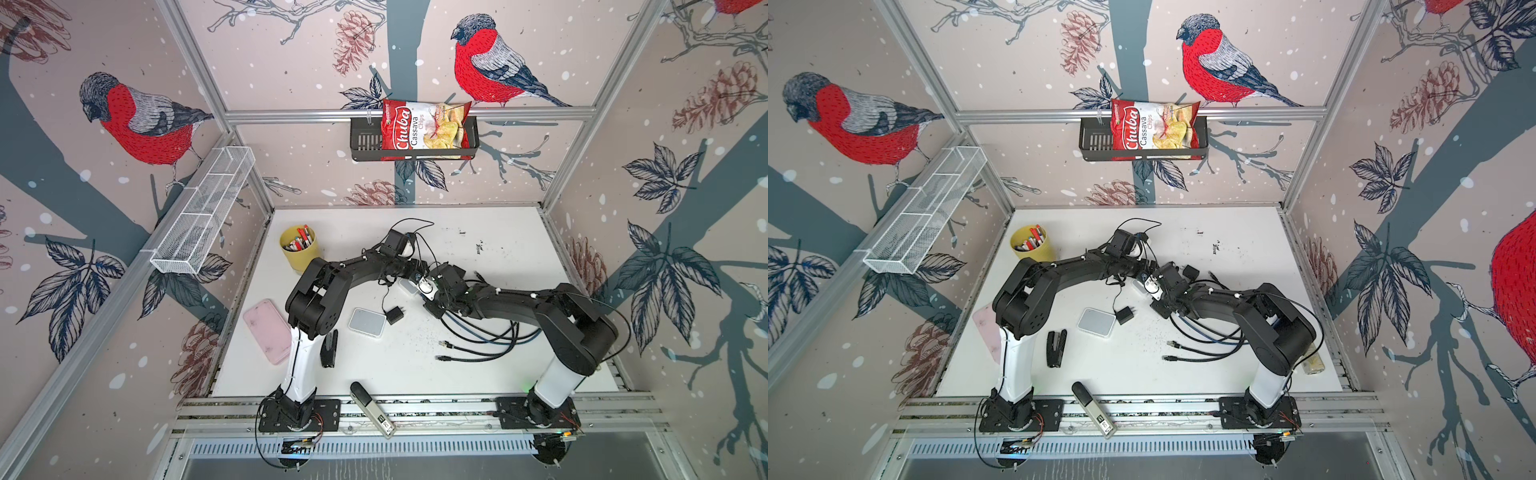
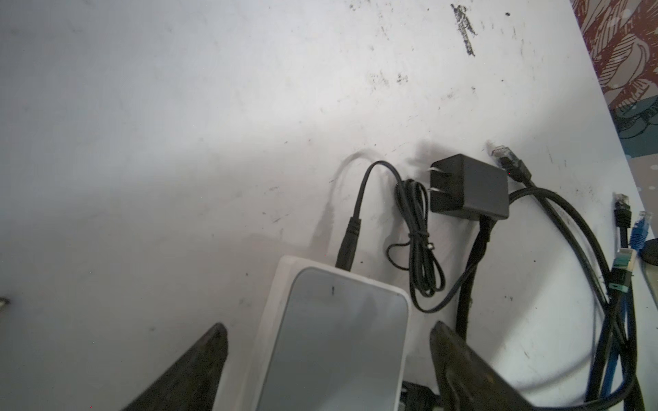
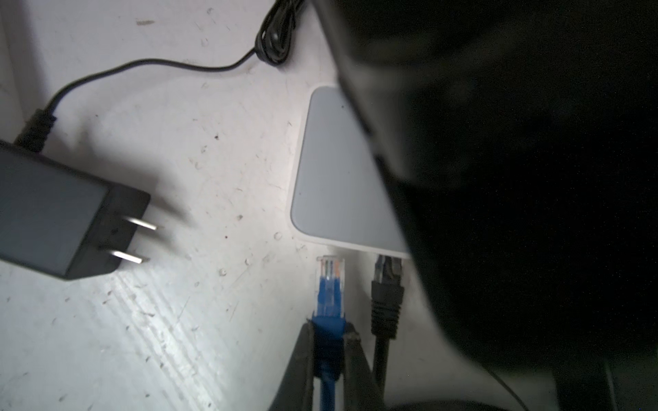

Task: Insert the plug into the switch port
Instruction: 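Hold the router with the left gripper while right gripper aligns blue plug with port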

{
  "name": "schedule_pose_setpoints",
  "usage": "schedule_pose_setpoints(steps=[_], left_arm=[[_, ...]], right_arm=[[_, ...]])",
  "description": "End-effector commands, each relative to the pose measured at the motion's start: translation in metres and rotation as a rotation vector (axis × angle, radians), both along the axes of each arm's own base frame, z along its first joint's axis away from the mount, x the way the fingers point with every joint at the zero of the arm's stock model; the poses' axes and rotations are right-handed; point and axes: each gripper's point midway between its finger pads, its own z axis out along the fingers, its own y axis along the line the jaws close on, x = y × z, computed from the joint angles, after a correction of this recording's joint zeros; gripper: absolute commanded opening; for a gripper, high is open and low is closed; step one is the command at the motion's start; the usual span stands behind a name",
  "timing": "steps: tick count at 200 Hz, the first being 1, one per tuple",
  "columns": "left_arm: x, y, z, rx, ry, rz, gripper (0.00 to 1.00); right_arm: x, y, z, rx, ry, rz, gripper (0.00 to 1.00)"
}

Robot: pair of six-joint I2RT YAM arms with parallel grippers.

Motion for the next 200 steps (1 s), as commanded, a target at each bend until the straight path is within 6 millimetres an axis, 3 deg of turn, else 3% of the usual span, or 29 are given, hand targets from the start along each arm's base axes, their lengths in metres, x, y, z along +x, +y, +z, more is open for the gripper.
schedule_pose_setpoints(steps=[1,200], left_arm=[[0.000,-0.002,0.008,-0.028,0.002,0.017,0.88],[-0.003,-0.005,0.008,-0.053,0.005,0.011,0.88]], right_arm=[[0.000,-0.002,-0.005,-0.018,0.022,-0.033,0.07],[0.006,-0.014,-0.019,-0.087,0.028,-0.097,0.07]])
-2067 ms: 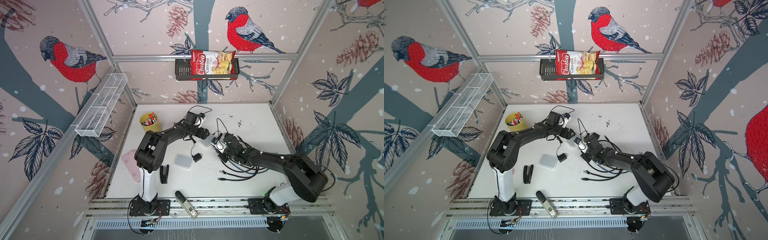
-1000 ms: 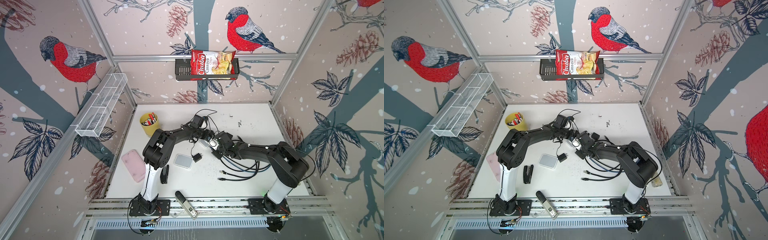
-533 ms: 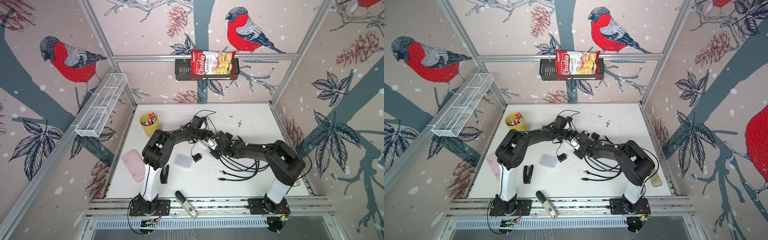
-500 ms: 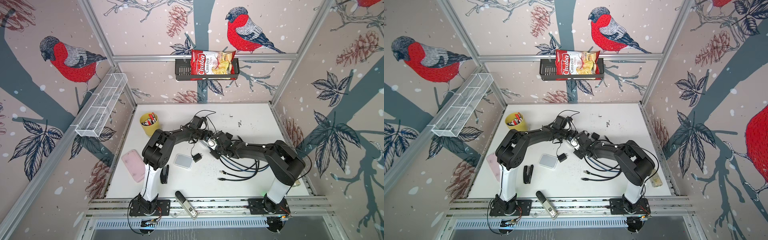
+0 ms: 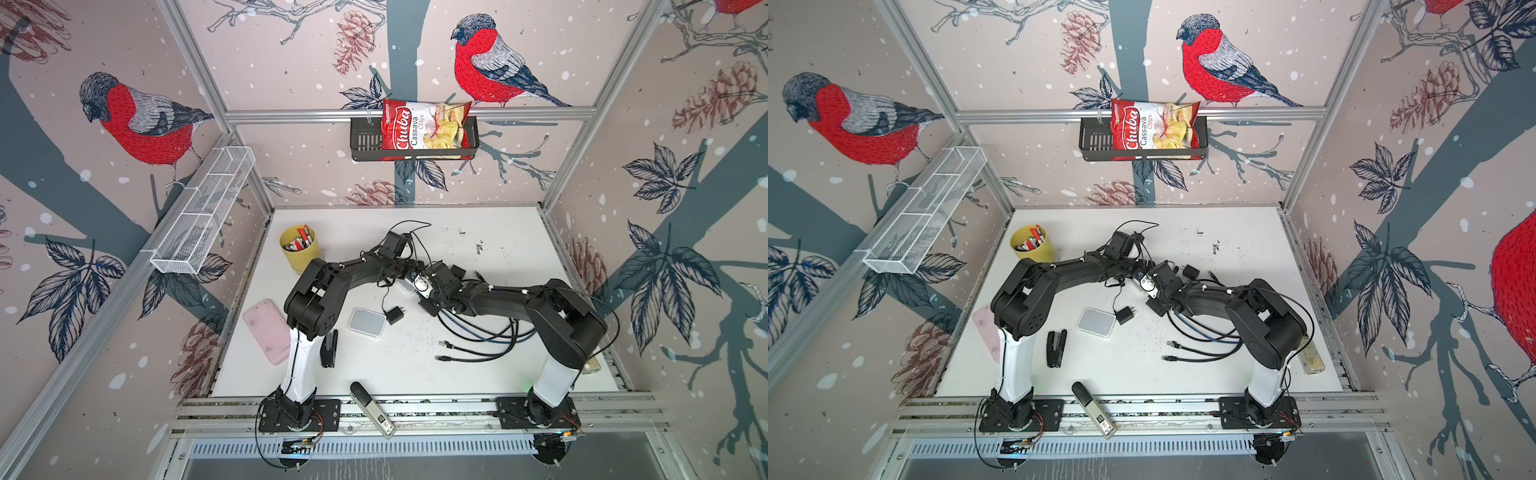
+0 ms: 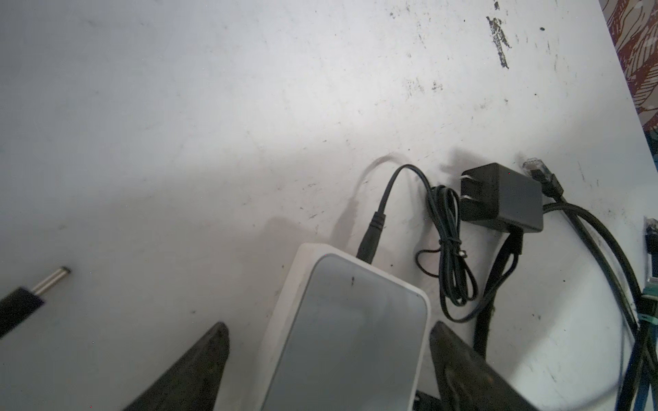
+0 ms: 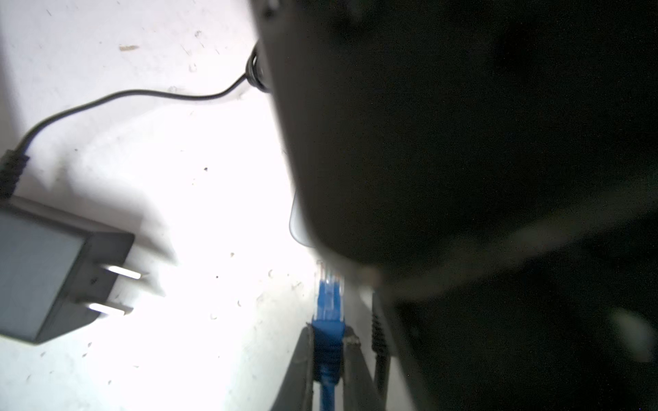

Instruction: Insert the plug into the switch port

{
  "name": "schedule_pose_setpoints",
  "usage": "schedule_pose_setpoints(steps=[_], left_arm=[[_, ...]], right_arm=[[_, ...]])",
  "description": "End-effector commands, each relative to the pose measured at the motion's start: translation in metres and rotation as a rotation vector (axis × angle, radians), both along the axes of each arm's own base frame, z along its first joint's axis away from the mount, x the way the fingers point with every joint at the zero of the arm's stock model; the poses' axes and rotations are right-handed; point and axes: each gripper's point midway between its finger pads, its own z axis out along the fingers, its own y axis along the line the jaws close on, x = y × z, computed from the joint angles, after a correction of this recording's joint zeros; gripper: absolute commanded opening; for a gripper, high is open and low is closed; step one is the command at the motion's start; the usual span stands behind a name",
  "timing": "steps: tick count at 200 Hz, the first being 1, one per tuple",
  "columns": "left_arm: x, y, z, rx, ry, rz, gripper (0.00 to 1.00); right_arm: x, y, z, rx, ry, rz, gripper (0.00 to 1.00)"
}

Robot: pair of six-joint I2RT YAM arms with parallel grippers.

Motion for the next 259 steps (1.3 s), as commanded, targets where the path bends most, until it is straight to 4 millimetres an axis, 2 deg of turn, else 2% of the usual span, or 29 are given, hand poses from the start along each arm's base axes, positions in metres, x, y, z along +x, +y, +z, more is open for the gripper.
schedule_pose_setpoints(steps=[1,52,106,177,208,259], left_arm=[[-0.007,-0.013,0.012,-0.070,0.013,-0.055,0.88],[-0.008,-0.013,0.012,-0.072,0.011,-0.055,0.88],[-0.007,-0.013,0.012,-0.070,0.011,-0.052,0.88],[-0.005,-0.005,0.007,-0.048,0.011,-0.029,0.88],[-0.002,-0.003,0.016,-0.090,0.000,-0.009,0.88],[0.004,-0.012,0.027,-0.203,0.005,0.029,0.88]], right_arm=[[-0.005,-0.018,-0.015,-0.071,0.041,-0.063,0.07],[-0.005,-0.016,-0.013,-0.066,0.034,-0.062,0.07],[-0.011,-0.022,-0.016,-0.075,0.037,-0.079,0.07],[-0.007,-0.023,0.002,-0.009,-0.006,-0.100,0.07],[-0.004,-0.023,0.007,0.014,-0.014,-0.100,0.07],[-0.004,-0.017,0.009,0.025,-0.012,-0.068,0.07]])
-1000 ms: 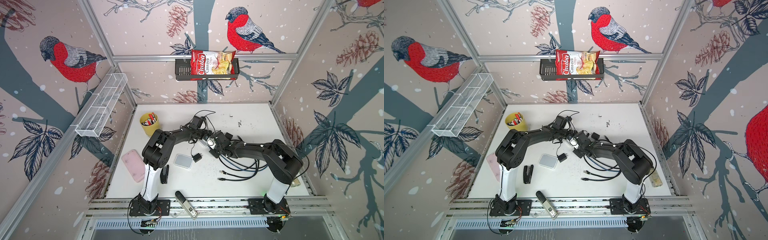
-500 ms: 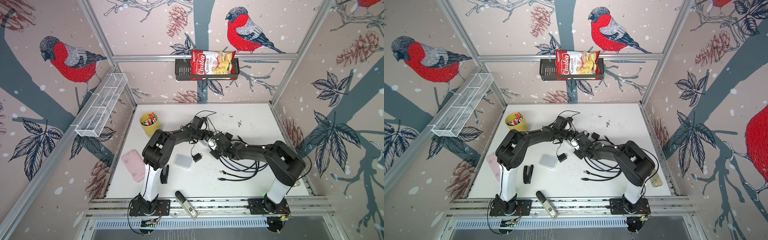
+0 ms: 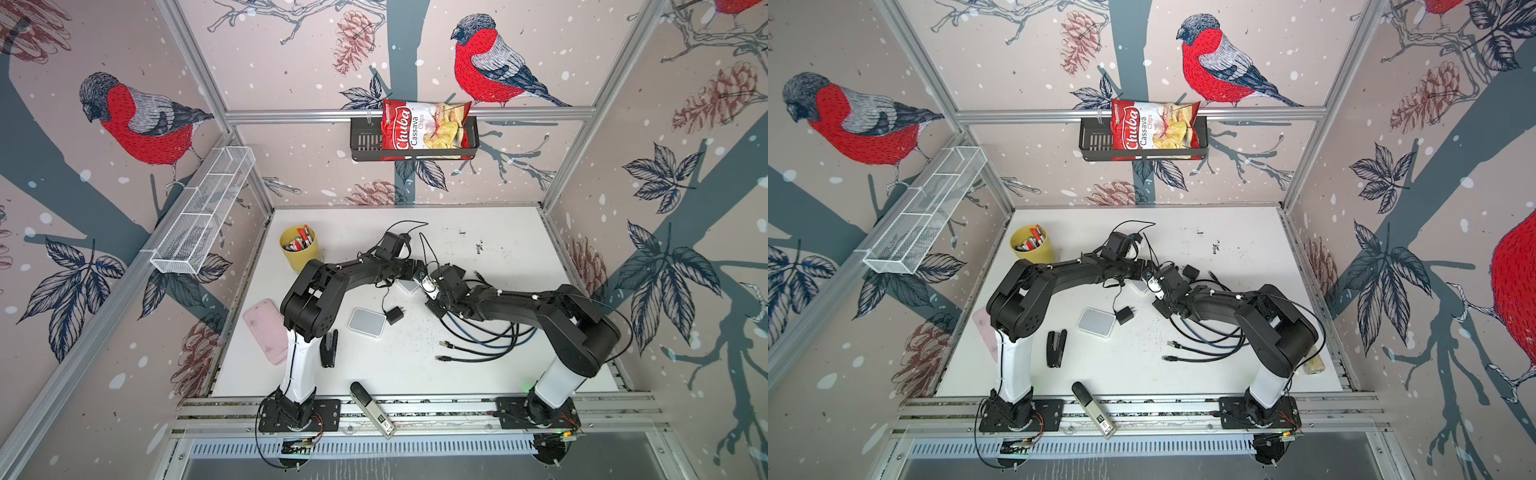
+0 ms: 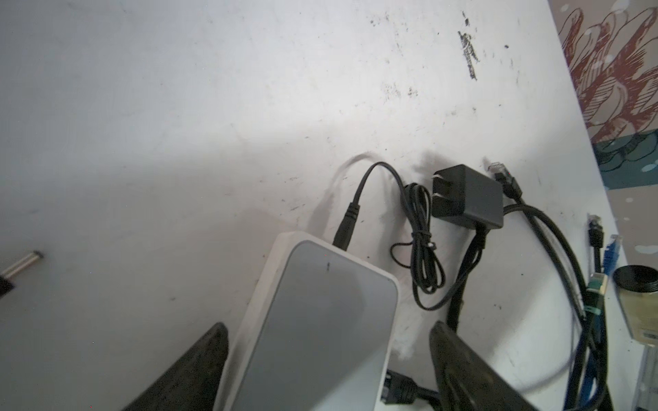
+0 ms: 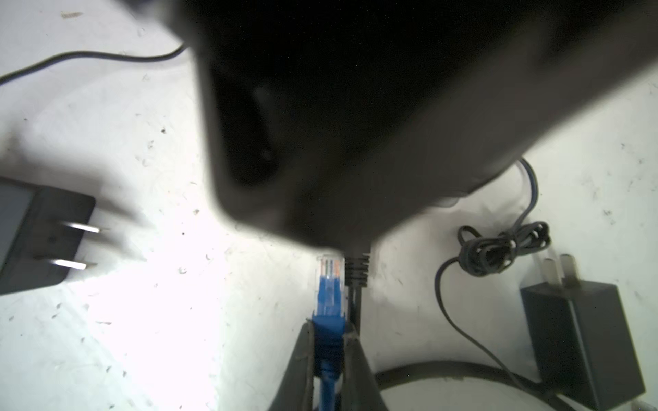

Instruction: Insert the plug into the switch port

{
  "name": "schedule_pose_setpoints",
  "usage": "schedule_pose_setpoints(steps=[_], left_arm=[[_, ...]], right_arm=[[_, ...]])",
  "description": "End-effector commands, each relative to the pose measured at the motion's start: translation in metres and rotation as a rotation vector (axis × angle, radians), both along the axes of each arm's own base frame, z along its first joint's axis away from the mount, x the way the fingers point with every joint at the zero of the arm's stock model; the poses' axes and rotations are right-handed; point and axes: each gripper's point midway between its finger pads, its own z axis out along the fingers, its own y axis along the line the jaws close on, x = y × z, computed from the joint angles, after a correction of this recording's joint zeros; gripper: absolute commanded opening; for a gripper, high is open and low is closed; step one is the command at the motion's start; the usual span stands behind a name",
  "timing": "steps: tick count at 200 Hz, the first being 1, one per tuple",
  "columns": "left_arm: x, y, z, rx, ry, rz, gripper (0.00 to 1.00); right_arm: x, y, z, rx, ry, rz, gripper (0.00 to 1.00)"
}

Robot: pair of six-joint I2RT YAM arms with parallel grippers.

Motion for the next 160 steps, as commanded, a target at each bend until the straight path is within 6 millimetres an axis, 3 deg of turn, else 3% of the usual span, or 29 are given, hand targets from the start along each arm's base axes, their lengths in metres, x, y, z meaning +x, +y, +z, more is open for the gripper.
schedule_pose_setpoints(steps=[1,57,160], left_arm=[[0.008,-0.009,0.018,-0.109,-0.019,0.023,0.88],[0.010,-0.006,0.024,-0.216,0.005,0.069,0.88],[0.020,0.002,0.026,-0.264,0.020,0.127,0.88]], right_arm=[[0.000,0.005,0.003,0.017,0.004,0.017,0.07],[-0.001,0.015,0.004,0.031,0.012,0.049,0.07],[0.001,0.021,0.001,0.024,0.001,0.060,0.07]])
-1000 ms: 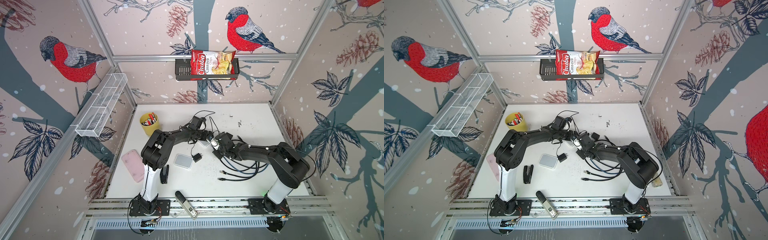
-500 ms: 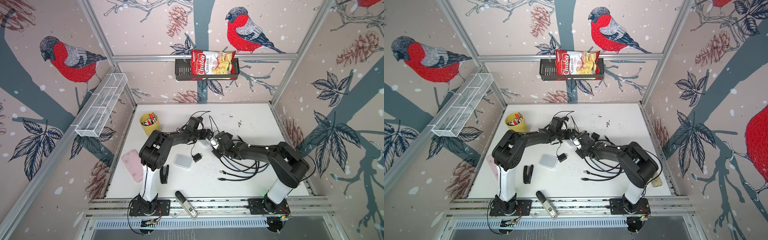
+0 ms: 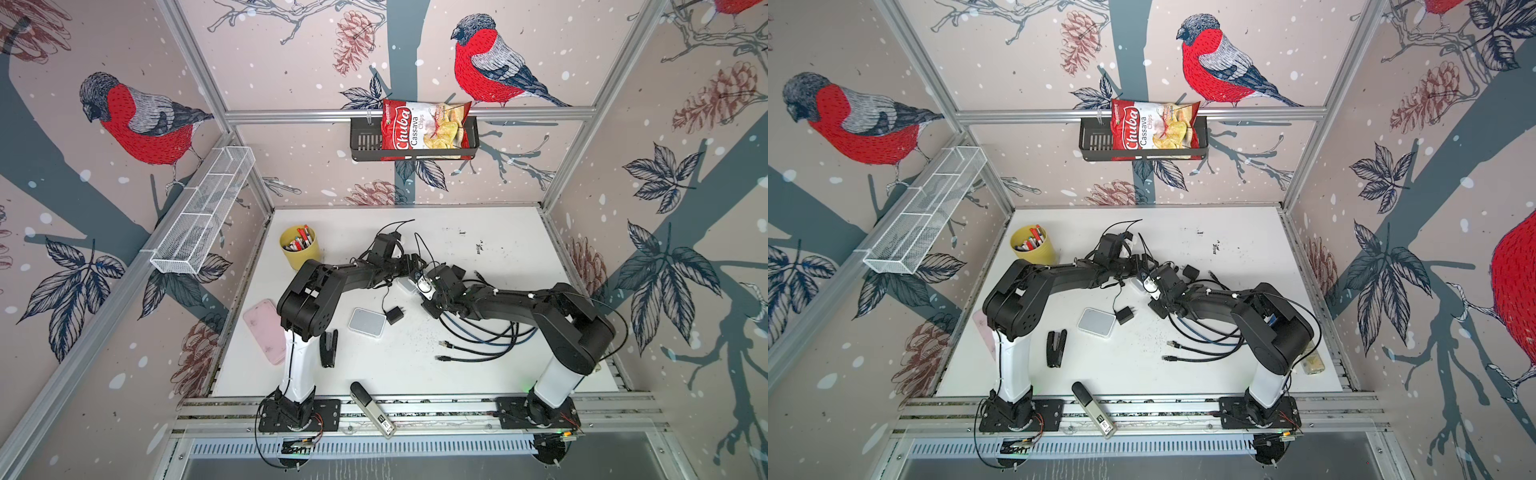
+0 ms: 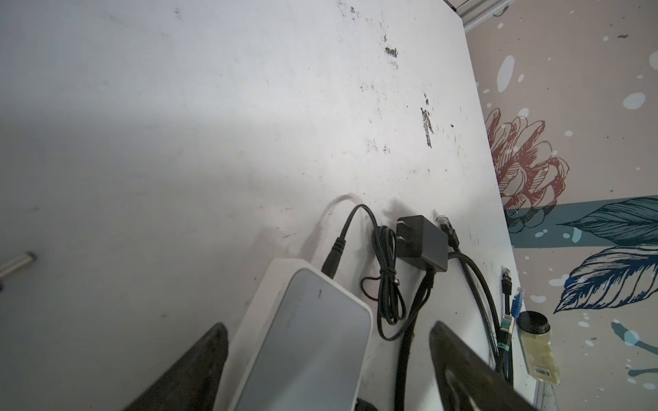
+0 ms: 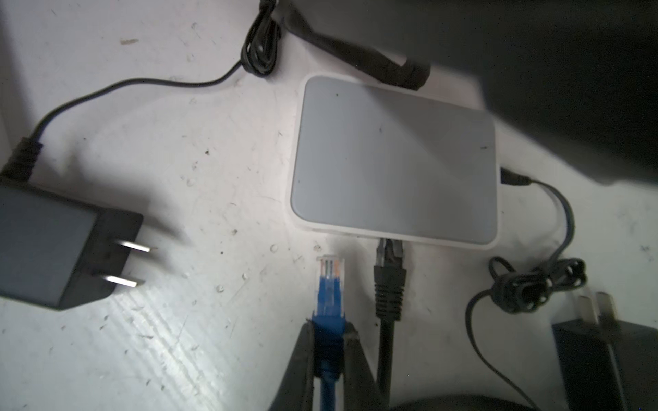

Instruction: Insert the plug into the switch port

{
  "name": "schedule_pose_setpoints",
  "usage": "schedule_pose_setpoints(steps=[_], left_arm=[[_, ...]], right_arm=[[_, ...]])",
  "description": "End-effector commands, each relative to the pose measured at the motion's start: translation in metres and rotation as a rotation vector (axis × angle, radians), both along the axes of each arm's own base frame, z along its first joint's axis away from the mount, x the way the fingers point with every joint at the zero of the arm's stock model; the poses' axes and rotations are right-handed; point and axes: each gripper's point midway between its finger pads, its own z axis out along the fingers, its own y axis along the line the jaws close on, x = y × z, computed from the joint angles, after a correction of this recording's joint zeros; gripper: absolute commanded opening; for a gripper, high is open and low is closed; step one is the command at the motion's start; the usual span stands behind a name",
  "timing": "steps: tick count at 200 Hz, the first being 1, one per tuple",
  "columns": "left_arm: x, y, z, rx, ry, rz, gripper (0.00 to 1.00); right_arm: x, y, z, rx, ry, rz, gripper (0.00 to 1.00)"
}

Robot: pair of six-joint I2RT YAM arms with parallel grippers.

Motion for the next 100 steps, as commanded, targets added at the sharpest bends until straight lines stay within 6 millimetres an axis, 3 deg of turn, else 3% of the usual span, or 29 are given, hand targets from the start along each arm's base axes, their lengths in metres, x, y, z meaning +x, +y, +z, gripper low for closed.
schedule_pose_setpoints(steps=[1,100], left_arm=[[0.006,-0.003,0.014,-0.048,-0.038,0.001,0.88],[-0.002,-0.009,0.005,-0.090,0.005,-0.019,0.87]], right_arm=[[0.005,0.004,0.003,0.004,-0.019,0.004,0.07],[0.016,0.014,0.003,0.013,-0.037,0.006,0.07]])
